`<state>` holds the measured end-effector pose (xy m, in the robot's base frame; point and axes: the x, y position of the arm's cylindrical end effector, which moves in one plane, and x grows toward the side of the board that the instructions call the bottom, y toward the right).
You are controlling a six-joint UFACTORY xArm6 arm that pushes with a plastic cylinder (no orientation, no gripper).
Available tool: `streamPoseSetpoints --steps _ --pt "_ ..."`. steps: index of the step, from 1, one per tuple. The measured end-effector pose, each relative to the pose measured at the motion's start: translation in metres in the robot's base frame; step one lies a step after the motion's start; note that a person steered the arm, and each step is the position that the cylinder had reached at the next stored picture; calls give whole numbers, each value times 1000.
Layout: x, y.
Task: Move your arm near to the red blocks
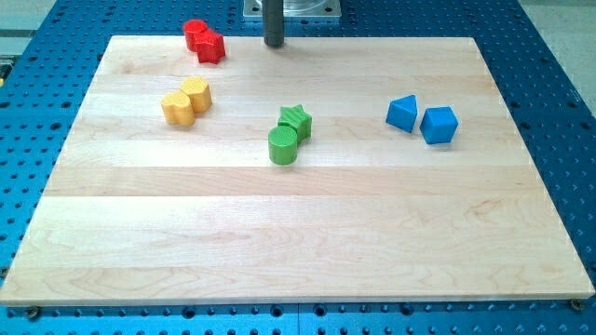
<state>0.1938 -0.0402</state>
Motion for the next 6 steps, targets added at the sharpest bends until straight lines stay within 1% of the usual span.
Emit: streamPoseSetpoints --steps 6 --pt "-2 -47"
